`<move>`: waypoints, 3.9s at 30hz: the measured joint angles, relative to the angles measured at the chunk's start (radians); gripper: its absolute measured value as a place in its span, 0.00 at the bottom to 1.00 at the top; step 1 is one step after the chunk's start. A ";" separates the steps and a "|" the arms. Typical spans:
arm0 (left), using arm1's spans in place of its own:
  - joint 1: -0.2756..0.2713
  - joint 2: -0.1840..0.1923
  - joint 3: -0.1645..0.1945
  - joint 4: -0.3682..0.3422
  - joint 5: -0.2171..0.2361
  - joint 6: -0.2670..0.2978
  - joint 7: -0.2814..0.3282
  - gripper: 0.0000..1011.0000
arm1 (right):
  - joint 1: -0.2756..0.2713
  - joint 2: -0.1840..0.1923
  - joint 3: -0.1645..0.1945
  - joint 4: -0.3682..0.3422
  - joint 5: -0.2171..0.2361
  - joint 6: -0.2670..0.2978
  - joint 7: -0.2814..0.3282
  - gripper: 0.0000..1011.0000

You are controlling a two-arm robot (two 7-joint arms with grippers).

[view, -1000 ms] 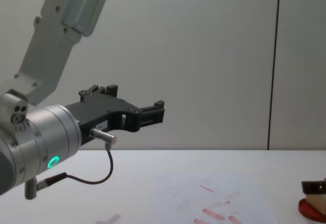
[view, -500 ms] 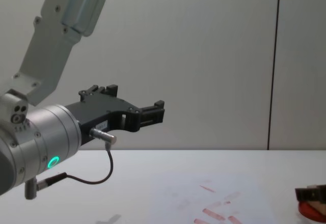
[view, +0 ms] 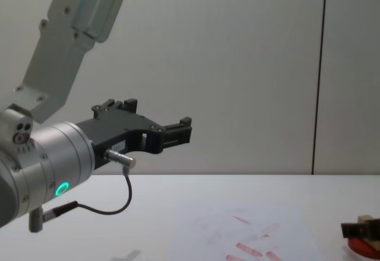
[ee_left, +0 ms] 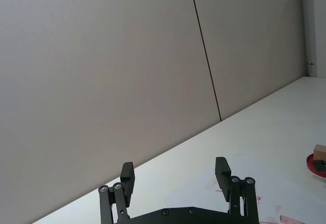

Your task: Use the one hand to pick up the stamp and affix it onto the A4 paper.

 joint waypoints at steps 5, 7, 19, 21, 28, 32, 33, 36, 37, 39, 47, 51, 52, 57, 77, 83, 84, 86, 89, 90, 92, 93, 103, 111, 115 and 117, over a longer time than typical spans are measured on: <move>0.000 0.000 0.000 0.000 0.000 0.000 0.000 0.99 | 0.004 -0.004 0.000 0.007 -0.001 -0.003 -0.003 0.99; 0.000 0.000 0.000 0.000 0.000 0.000 0.000 0.99 | 0.005 -0.005 -0.001 0.010 -0.001 -0.004 -0.004 0.99; 0.000 0.000 0.000 0.000 0.000 0.000 0.000 0.99 | 0.008 -0.010 -0.001 0.018 -0.002 -0.006 -0.006 0.75; 0.000 0.000 0.000 0.000 0.000 0.000 0.000 0.99 | 0.009 -0.010 -0.001 0.018 -0.002 -0.007 -0.007 0.70; 0.000 0.000 0.000 0.000 0.000 0.000 0.000 0.99 | 0.009 -0.011 -0.001 0.021 -0.002 -0.008 -0.008 0.48; 0.000 0.000 0.000 0.000 0.000 0.000 0.000 0.99 | 0.010 -0.011 -0.001 0.021 -0.002 -0.008 -0.008 0.34; 0.000 0.000 0.000 0.000 0.000 0.000 0.000 0.99 | 0.010 -0.011 -0.001 0.021 -0.002 -0.008 -0.008 0.30; 0.000 0.000 0.000 0.000 0.000 0.000 0.000 0.99 | 0.010 -0.012 -0.001 0.022 -0.002 -0.008 -0.008 0.22; 0.000 0.000 0.000 0.000 0.000 0.000 0.000 0.99 | 0.010 -0.012 -0.001 0.022 -0.002 -0.008 -0.008 0.22; 0.000 0.000 0.000 0.000 0.000 0.000 0.000 0.99 | 0.010 -0.012 -0.001 0.022 -0.002 -0.008 -0.008 0.22; 0.000 0.000 0.000 0.000 0.000 0.000 0.000 0.99 | 0.010 -0.012 -0.001 0.022 -0.002 -0.008 -0.008 0.22; 0.000 0.000 0.000 0.000 0.000 0.000 0.000 0.99 | 0.010 -0.013 0.000 0.022 -0.001 -0.006 -0.012 0.22; 0.000 0.000 0.000 0.000 0.000 0.000 0.000 0.99 | 0.010 -0.014 0.000 0.022 -0.001 -0.005 -0.014 0.22; 0.000 0.000 0.000 0.000 0.000 0.000 0.000 0.99 | 0.007 -0.015 0.002 0.020 0.001 0.003 -0.027 0.22; 0.000 0.000 0.000 0.000 0.000 0.000 0.000 0.99 | 0.009 -0.019 0.013 0.019 -0.007 0.003 -0.059 0.22; 0.000 0.000 0.000 0.000 0.000 0.000 0.000 0.99 | 0.011 -0.020 0.015 0.023 -0.008 0.008 -0.061 0.22; 0.000 0.000 0.000 0.000 0.000 0.000 0.000 0.99 | 0.011 -0.021 0.015 0.025 -0.009 0.010 -0.061 0.22; 0.000 0.000 0.000 0.000 0.000 0.000 0.000 0.99 | 0.011 -0.021 0.016 0.027 -0.010 0.010 -0.062 0.22; 0.000 0.000 0.000 0.000 0.000 0.000 0.000 0.99 | 0.012 -0.022 0.016 0.029 -0.012 0.011 -0.062 0.22; 0.000 0.000 0.000 0.000 0.000 0.000 0.000 0.99 | 0.013 -0.023 0.016 0.031 -0.013 0.012 -0.062 0.22; 0.000 0.000 0.000 0.000 0.000 0.000 0.000 0.99 | 0.013 -0.024 0.016 0.033 -0.015 0.013 -0.062 0.22; 0.000 0.000 0.000 0.000 0.000 0.000 0.000 0.99 | 0.014 -0.024 0.017 0.034 -0.015 0.013 -0.062 0.22; 0.000 0.000 0.000 0.000 0.000 0.000 0.000 0.99 | 0.018 -0.029 0.019 0.043 -0.018 0.015 -0.062 0.22; 0.000 0.000 0.000 0.000 0.000 0.000 0.000 0.99 | 0.020 -0.032 0.021 0.030 -0.016 0.016 -0.060 0.22; 0.000 0.000 0.000 0.000 0.000 0.000 0.000 0.99 | 0.022 -0.033 0.024 0.012 -0.012 0.016 -0.056 0.22; 0.000 0.000 0.000 0.000 0.000 0.000 0.000 0.99 | 0.024 -0.033 0.025 -0.002 -0.010 0.016 -0.050 0.22</move>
